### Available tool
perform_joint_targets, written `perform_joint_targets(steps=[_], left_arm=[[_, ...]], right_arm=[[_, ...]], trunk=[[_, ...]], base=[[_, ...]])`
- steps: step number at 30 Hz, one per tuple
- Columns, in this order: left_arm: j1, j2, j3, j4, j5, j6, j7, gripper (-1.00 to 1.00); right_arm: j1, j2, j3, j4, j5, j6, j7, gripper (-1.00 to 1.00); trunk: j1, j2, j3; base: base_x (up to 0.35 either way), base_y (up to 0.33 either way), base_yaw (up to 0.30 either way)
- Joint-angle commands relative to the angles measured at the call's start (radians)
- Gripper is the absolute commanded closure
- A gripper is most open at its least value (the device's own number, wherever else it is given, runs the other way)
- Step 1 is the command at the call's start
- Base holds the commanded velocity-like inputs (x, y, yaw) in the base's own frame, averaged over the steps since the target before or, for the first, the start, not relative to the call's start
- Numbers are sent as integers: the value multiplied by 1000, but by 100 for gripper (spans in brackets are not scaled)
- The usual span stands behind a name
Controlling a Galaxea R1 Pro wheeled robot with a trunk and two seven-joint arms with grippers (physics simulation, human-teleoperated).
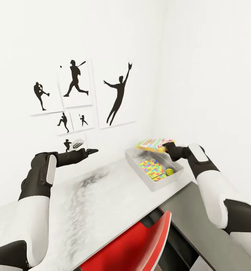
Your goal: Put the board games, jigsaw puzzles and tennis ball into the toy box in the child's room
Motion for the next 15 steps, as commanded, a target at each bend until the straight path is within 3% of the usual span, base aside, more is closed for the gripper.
perform_joint_targets(steps=[1, 4, 9, 15], left_arm=[[-1, 0, 2, 0, 6, 8, 1, -100], [-1, 0, 2, 0, 6, 9, 1, -100], [-1, -1, 1, 0, 5, 9, 1, -100], [-1, -3, 0, 0, 6, 9, 1, -100]], right_arm=[[-4, -1, -3, -3, -23, 19, -55, 100], [-5, -1, -9, -4, -32, 75, -113, 100], [-1, -2, -55, -3, -76, 94, -107, 100], [1, -2, -60, -17, -80, 97, -108, 100]], trunk=[[1, -2, -2], [1, -2, -2], [1, -2, -2], [1, -2, -2]], base=[[0, 0, 0], [0, 0, 0], [0, 0, 0], [0, 0, 0]])
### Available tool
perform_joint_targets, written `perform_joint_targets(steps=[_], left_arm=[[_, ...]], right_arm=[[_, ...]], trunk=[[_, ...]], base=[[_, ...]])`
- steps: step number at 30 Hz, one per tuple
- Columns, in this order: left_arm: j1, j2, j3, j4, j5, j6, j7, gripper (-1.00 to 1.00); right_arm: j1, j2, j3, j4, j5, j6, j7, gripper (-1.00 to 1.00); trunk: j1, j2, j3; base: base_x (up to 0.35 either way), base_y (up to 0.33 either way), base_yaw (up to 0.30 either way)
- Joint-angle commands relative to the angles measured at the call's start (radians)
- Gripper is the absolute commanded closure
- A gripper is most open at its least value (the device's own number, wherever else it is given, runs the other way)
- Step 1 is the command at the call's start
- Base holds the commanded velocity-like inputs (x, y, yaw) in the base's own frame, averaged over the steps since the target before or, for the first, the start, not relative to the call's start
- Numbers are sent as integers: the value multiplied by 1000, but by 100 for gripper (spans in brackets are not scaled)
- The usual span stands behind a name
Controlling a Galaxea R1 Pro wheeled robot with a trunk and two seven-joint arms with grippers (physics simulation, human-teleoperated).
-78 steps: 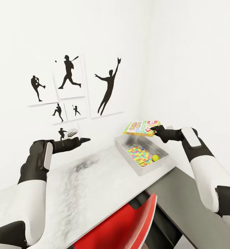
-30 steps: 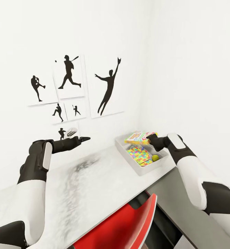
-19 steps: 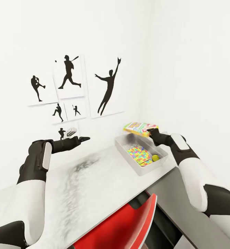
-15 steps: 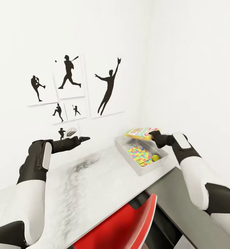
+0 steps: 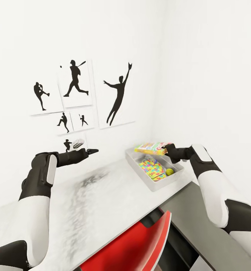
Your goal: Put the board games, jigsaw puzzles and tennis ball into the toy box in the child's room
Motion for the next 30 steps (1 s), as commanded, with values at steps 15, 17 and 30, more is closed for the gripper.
perform_joint_targets(steps=[15, 17, 30], left_arm=[[-24, 2, 5, -9, 7, 12, 1, -100], [-50, 2, 5, -3, 6, 12, 1, -100], [-208, 8, 3, 200, 3, 12, 2, -100]], right_arm=[[-2, 1, -1, -51, -4, 0, -12, 100], [-5, -1, -2, -52, -4, 0, -12, 100], [-11, 1, -6, -52, -5, 0, -12, 100]], trunk=[[1, -2, -19], [1, -2, -22], [1, -2, -43]], base=[[0, 0, 0], [0, 0, 0], [0, 0, 0]])
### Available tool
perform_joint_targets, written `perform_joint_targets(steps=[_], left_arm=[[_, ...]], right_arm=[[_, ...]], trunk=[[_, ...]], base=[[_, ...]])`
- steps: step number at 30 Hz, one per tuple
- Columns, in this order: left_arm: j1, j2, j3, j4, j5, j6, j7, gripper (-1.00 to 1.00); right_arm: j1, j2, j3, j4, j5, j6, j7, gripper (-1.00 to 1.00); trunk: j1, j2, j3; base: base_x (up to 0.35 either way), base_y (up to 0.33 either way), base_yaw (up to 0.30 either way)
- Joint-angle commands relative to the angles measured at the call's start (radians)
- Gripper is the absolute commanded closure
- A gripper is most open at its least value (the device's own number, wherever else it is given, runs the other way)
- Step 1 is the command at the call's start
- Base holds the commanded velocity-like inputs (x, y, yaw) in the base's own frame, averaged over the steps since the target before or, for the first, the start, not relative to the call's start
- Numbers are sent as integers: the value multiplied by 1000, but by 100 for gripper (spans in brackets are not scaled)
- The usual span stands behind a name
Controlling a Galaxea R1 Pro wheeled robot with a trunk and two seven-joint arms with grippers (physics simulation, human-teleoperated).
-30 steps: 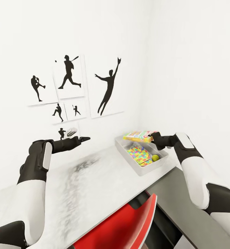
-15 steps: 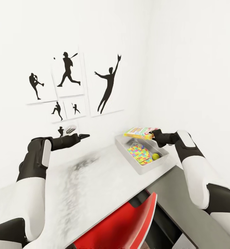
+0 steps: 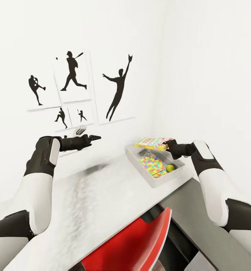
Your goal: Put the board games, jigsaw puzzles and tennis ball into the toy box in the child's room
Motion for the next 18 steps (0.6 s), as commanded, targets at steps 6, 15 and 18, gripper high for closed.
perform_joint_targets(steps=[6, 15, 18], left_arm=[[-5, 0, 2, 13, 5, 8, 2, -100], [-6, 0, 2, 15, 4, 8, 2, -100], [-6, 0, 2, 15, 4, 8, 2, -100]], right_arm=[[0, 0, -2, -2, -10, -1, -9, 100], [-4, -1, -2, -1, -8, -4, -8, 100], [-8, -1, -4, -1, -7, -4, -8, 100]], trunk=[[1, -2, -12], [1, -2, -27], [1, -2, -32]], base=[[0, 0, 0], [0, 0, 0], [0, 0, 0]])
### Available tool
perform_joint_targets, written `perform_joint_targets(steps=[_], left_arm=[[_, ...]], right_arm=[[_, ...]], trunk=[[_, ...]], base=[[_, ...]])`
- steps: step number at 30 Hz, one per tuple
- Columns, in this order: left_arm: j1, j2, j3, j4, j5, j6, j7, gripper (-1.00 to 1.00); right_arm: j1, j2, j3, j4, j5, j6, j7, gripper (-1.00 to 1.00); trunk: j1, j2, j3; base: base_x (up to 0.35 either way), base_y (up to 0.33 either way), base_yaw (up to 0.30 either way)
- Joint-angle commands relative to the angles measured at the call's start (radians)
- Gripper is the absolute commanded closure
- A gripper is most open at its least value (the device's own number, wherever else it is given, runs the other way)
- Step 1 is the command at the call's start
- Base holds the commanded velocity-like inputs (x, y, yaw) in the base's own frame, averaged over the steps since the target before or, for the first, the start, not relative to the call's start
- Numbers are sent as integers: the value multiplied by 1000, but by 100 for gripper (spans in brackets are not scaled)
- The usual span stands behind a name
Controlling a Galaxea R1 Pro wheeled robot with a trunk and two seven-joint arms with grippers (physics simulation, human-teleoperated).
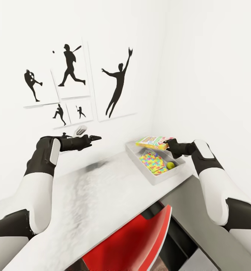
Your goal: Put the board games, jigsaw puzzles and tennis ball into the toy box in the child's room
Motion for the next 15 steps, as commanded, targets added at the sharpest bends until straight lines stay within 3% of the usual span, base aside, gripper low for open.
perform_joint_targets(steps=[1, 10, 15], left_arm=[[-1, 0, 2, 0, 6, 8, 1, -100], [-1, -1, 2, 0, 6, 8, 1, -100], [-1, 0, 2, 0, 6, 8, 1, -100]], right_arm=[[-7, 0, -2, -1, -9, 1, -10, 100], [-123, 5, 5, 0, -5, -1, -13, 100], [-142, 11, 7, 1, -4, -2, -13, 100]], trunk=[[1, -2, -4], [1, -2, -19], [1, -2, -27]], base=[[0, 0, 0], [0, 0, 0], [0, 0, 0]])
